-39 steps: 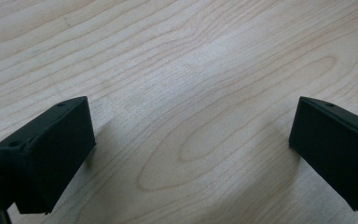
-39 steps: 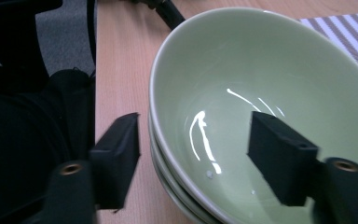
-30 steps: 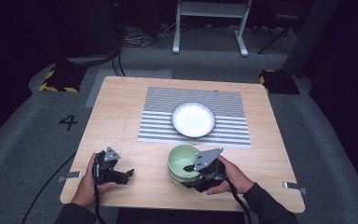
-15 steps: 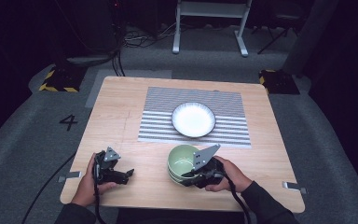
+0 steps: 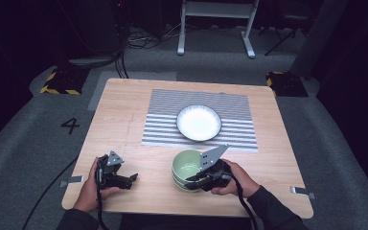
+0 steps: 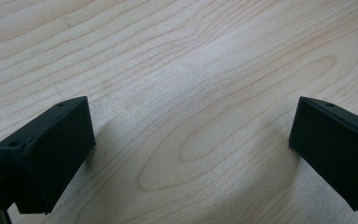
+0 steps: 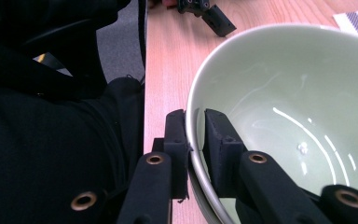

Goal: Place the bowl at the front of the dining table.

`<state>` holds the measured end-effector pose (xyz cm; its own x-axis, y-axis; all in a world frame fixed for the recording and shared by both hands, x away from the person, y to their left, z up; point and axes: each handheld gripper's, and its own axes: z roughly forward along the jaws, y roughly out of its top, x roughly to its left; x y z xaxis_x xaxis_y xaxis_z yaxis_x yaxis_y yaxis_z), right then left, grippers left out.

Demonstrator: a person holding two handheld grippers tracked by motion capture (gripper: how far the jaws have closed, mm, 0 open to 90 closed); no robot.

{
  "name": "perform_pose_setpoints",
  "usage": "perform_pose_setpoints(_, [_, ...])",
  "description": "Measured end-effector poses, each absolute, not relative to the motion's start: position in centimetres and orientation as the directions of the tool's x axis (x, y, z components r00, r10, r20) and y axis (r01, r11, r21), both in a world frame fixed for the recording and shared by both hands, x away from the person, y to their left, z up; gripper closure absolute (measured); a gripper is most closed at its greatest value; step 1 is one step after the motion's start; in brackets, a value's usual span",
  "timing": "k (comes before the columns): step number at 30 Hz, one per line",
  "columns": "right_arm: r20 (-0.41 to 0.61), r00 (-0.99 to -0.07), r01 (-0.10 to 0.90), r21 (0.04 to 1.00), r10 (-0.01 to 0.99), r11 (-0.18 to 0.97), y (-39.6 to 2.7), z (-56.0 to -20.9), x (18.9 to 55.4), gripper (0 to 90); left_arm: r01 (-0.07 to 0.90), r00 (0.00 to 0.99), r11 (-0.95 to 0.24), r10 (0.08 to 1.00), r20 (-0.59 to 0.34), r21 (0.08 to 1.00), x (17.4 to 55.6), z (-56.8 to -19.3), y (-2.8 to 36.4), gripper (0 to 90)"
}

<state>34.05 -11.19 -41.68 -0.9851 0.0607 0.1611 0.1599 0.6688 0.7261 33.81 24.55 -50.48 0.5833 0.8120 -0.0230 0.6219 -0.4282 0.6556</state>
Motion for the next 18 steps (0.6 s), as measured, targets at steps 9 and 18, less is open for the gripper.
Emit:
perform_pose_setpoints(9, [0.167, -0.983, 0.175, 0.755, 0.074, 0.632, -11.4, -40.9, 34.2, 82.8, 0.623, 0.581, -0.427, 0.813, -0.023, 0.656, 33.8, -50.5, 24.5, 0.1])
perform_pose_setpoints(18, [0.12, -0.99, 0.14, 0.759, 0.076, 0.636, -11.3, -40.6, 33.9, 82.9, 0.623, 0.582, -0.427, 0.813, -0.023, 0.656, 33.8, -50.5, 24.5, 0.2])
